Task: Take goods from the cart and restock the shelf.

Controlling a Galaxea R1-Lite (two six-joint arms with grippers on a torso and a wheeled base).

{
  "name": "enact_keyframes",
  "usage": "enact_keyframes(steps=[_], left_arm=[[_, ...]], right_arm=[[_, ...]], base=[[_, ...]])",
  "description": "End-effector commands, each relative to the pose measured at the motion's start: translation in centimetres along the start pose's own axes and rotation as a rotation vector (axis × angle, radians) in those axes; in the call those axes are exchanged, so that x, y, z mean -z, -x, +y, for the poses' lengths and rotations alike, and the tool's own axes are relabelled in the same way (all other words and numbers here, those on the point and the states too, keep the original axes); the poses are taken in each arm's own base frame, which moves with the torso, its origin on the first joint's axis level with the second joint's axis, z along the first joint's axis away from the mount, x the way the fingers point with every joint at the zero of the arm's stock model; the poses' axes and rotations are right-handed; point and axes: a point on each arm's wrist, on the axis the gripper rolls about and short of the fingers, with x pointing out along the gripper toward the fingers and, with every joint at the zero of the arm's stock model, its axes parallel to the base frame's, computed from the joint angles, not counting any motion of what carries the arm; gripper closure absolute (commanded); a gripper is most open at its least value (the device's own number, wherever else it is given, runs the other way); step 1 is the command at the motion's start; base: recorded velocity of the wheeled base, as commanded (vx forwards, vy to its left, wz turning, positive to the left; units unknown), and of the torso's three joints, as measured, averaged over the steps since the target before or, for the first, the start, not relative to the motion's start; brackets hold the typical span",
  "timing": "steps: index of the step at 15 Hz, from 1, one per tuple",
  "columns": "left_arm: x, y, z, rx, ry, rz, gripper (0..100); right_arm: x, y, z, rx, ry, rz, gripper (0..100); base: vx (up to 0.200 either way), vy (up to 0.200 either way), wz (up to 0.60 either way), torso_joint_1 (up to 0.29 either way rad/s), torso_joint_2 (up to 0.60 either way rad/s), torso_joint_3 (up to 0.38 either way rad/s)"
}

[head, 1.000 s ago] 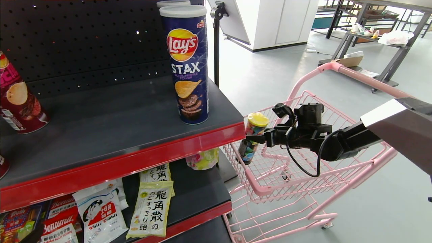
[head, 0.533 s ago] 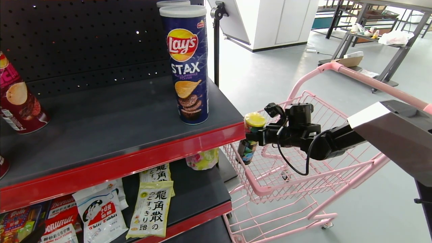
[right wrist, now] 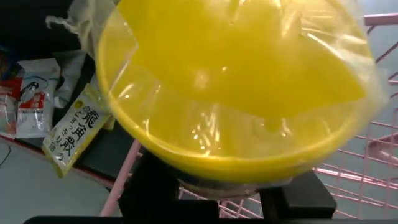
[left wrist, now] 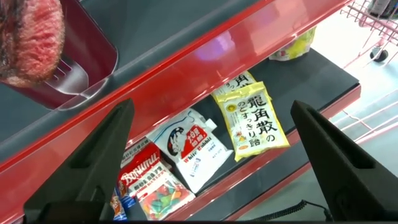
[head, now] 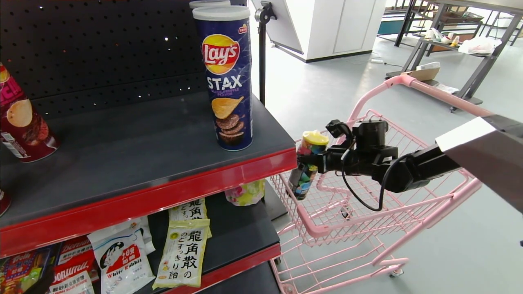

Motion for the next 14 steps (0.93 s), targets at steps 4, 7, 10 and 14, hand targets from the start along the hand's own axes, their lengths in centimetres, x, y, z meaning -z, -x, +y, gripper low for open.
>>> enact_keyframes(steps=[4, 7, 10, 14], left_arm=[[-0.1, 0.1, 0.0, 0.004, 0.003, -0.01, 0], [-0.3, 0.2, 0.1, 0.0, 0.008, -0.025, 0], [-0.8, 0.3, 0.1, 0.046, 0.042, -0.065, 0], [-0.8, 0.8, 0.2, 0.045, 0.056, -0.099, 0]], right_arm=[[-8.8, 15.8, 2.9, 0.264, 0.113, -0.265, 100], [-7.0, 21.7, 5.7, 0.58, 0.073, -0.269, 100], [-4.8, 29.9, 11.0, 0.649, 0.06, -0.196, 100], [-2.0, 36.5, 16.4, 0.649, 0.08, -0.116, 100]], base=[[0.0, 0.0, 0.0, 0.0, 0.0, 0.0], [0.0, 0.0, 0.0, 0.0, 0.0, 0.0], [0.0, 0.0, 0.0, 0.0, 0.0, 0.0], [0.0, 0.0, 0.0, 0.0, 0.0, 0.0]])
